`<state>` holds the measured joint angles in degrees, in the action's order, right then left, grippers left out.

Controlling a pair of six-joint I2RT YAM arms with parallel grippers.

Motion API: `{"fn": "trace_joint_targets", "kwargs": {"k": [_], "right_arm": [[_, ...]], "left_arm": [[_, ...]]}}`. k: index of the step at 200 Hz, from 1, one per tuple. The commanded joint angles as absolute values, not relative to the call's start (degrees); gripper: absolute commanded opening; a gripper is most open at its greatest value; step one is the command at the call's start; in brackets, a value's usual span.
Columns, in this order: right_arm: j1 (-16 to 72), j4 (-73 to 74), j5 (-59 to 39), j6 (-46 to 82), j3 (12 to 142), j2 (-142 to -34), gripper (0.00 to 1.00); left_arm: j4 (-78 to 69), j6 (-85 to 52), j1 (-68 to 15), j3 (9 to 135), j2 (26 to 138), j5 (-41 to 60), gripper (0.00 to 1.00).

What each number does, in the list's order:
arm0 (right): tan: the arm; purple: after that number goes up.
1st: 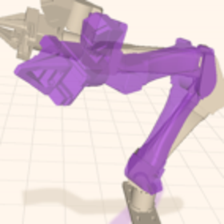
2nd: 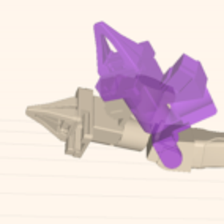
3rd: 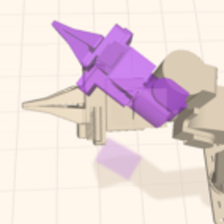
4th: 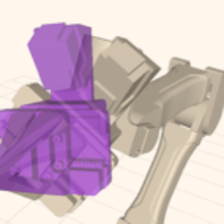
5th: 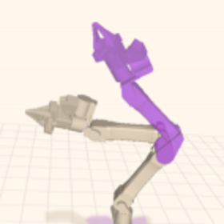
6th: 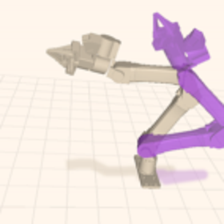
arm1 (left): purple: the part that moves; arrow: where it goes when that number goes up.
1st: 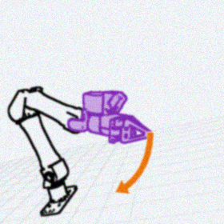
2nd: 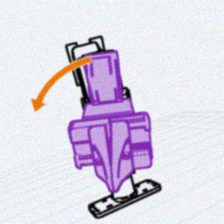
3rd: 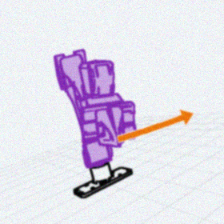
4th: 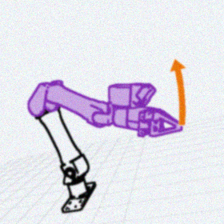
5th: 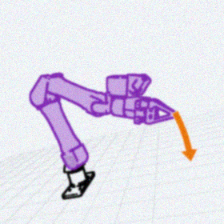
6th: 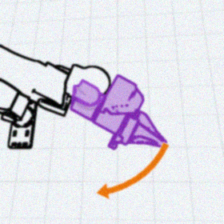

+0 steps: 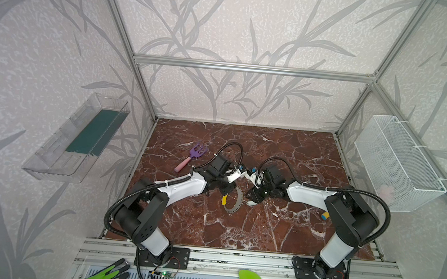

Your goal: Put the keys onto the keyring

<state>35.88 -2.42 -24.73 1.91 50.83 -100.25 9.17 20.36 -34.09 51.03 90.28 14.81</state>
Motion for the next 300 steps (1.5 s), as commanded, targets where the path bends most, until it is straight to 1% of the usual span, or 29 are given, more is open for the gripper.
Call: {"fn": "trace_joint_targets", "kwargs": {"k": [1, 13, 27, 49, 83, 90, 128, 154, 173, 201, 219, 262, 276, 285, 300], "right_arm": [[36.28, -2.64, -26.29, 4.22, 52.42, -101.78, 0.35], [36.37, -2.60, -26.54, 4.37, 52.96, -102.90, 0.34], [36.48, -2.77, -26.19, 4.26, 53.59, -103.82, 0.30], [36.48, -1.87, -23.48, 4.67, 53.08, -103.10, 0.29], [35.59, -0.77, -16.55, 3.02, 50.21, -98.13, 0.29], [35.31, 0.35, -15.66, 2.77, 48.89, -95.28, 0.29], [34.74, 5.18, -11.18, -0.10, 42.54, -86.40, 0.29], [34.39, 8.78, -7.68, -0.87, 38.66, -81.38, 0.28], [33.73, 11.12, -6.78, -2.29, 36.24, -78.41, 0.27], [32.35, 11.11, -7.73, -2.71, 35.88, -77.76, 0.27], [32.18, 11.25, -8.32, -2.81, 36.05, -78.13, 0.26], [31.76, 11.98, -8.92, -2.95, 36.37, -79.30, 0.26], [31.76, 11.95, -9.13, -3.16, 36.61, -79.84, 0.25], [31.81, 11.82, -9.22, -3.16, 36.71, -79.92, 0.25], [31.73, 11.84, -9.23, -3.15, 36.69, -79.95, 0.24]], "left_arm": [[8.57, 19.38, -34.24, 50.62, 89.29, 15.03, 0.37], [8.43, 19.46, -34.28, 50.68, 89.59, 15.06, 0.37], [8.52, 19.42, -34.35, 51.20, 90.31, 14.83, 0.37], [10.06, 19.52, -34.60, 52.72, 91.77, 14.65, 0.38], [13.79, 19.47, -35.89, 55.84, 94.40, 14.42, 0.40], [14.61, 19.34, -36.28, 56.63, 95.11, 13.91, 0.40], [17.70, 18.52, -38.39, 61.16, 99.70, 9.97, 0.41], [21.65, 17.07, -39.82, 65.36, 103.65, 5.07, 0.42], [24.96, 15.93, -40.39, 68.46, 106.33, 3.38, 0.42], [26.52, 14.78, -40.98, 70.18, 108.20, 1.81, 0.41], [27.55, 14.20, -41.10, 70.81, 108.89, 1.32, 0.37], [28.04, 13.32, -41.22, 70.46, 109.40, 0.90, 0.33], [28.25, 13.27, -41.22, 70.86, 109.96, 1.03, 0.27], [28.56, 12.96, -41.24, 71.16, 110.28, 0.76, 0.25], [28.57, 13.01, -41.23, 71.36, 110.35, 0.79, 0.20]]}}
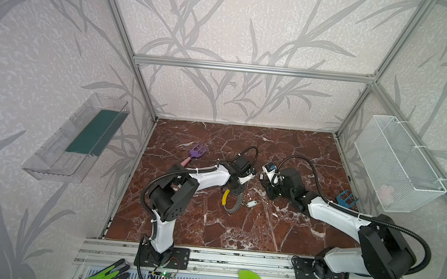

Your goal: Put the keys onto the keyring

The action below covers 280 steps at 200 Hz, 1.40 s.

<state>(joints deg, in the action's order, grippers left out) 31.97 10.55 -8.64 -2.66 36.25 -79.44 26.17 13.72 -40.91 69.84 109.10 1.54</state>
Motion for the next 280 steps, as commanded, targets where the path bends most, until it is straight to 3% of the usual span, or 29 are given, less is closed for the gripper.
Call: {"fn": "trace_joint_targets", "kwargs": {"k": [1, 67, 114, 179, 220, 280], "right_arm": [[31.73, 11.85, -9.23, -3.16, 36.71, -79.96, 0.24], [31.78, 12.63, -8.53, -2.92, 36.09, -79.93, 0.22], [31.78, 15.39, -10.17, -2.75, 34.62, -79.45, 0.21], [25.86, 29.37, -32.78, -0.95, 29.69, -78.29, 0.25], [22.32, 30.34, -44.83, -2.48, 32.12, -77.12, 0.28], [22.32, 24.97, -50.97, -5.48, 40.44, -74.01, 0.30]], "left_arm": [[28.56, 13.01, -41.23, 71.32, 110.37, 0.79, 0.19], [26.19, 14.92, -41.07, 69.68, 106.12, 1.96, 0.00], [24.00, 15.84, -40.26, 67.69, 102.27, 5.82, 0.00], [11.54, 16.94, -37.57, 58.99, 90.66, 19.38, 0.00], [0.15, 18.12, -36.58, 53.08, 84.05, 27.22, 0.00], [-12.34, 20.88, -35.19, 50.45, 77.68, 34.24, 0.00]]}}
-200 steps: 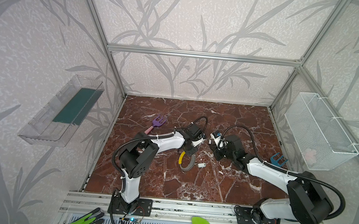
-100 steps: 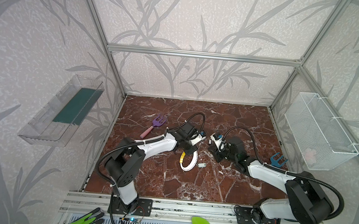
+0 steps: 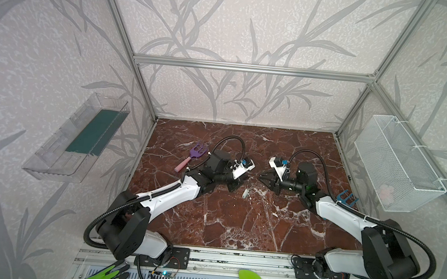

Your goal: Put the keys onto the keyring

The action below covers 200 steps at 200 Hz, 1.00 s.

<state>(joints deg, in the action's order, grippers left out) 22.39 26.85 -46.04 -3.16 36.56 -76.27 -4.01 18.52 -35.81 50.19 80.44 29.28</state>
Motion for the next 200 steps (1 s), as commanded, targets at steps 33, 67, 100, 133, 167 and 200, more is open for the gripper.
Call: {"fn": "trace_joint_targets", "kwargs": {"k": [33, 67, 100, 133, 167, 200], "right_arm": [[21.59, 23.14, -51.36, -6.19, 43.58, -73.13, 0.31], [20.14, 23.13, -53.51, -4.83, 46.46, -72.08, 0.32], [20.13, 21.25, -55.15, -5.40, 48.85, -71.11, 0.32], [20.39, 20.58, -55.72, -5.14, 50.66, -70.88, 0.32], [21.39, 19.91, -56.67, -5.03, 52.15, -71.28, 0.31], [22.05, 18.97, -57.29, -5.56, 52.34, -71.79, 0.29]], "left_arm": [[-19.47, 20.71, -34.00, 50.18, 76.20, 36.88, 0.00], [-25.99, 18.95, -32.43, 50.84, 75.34, 40.24, 0.00], [-27.96, 18.13, -32.19, 51.11, 74.40, 42.92, 0.00], [-29.37, 17.76, -32.11, 51.06, 73.94, 44.59, 0.00], [-30.11, 17.58, -31.97, 51.33, 73.71, 45.84, 0.00], [-30.45, 17.50, -31.90, 51.11, 73.16, 46.18, 0.00]]}}
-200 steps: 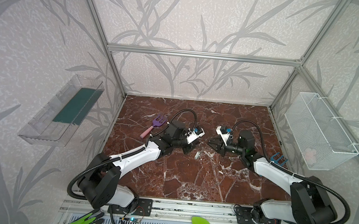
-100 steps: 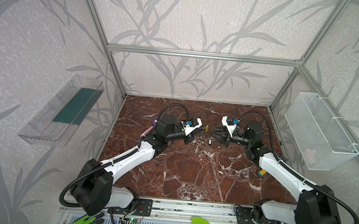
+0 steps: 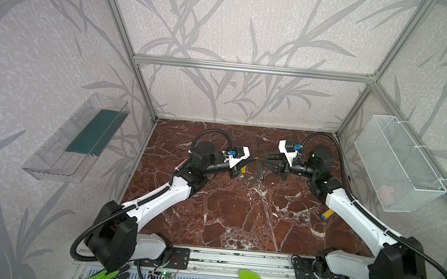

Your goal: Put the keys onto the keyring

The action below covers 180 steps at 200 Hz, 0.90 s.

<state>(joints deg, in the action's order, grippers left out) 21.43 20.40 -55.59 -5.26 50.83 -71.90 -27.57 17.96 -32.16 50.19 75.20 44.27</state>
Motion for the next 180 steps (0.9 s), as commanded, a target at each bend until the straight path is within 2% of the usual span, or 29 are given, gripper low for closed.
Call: {"fn": "trace_joint_targets", "kwargs": {"k": [1, 39, 117, 180], "right_arm": [[22.06, 19.02, -57.34, -5.55, 52.36, -71.80, 0.29], [23.18, 19.66, -57.35, -5.30, 52.91, -72.67, 0.27], [24.42, 23.37, -56.21, -2.50, 52.17, -73.03, 0.14], [24.52, 26.64, -56.00, 0.12, 51.59, -73.13, 0.00]], "left_arm": [[-30.47, 17.49, -31.90, 51.13, 73.19, 46.20, 0.00], [-31.01, 16.97, -31.90, 51.23, 73.04, 46.92, 0.00], [-30.94, 17.31, -31.76, 50.66, 72.33, 48.04, 0.00], [-30.30, 18.15, -31.83, 50.19, 71.96, 47.94, 0.00]]}}
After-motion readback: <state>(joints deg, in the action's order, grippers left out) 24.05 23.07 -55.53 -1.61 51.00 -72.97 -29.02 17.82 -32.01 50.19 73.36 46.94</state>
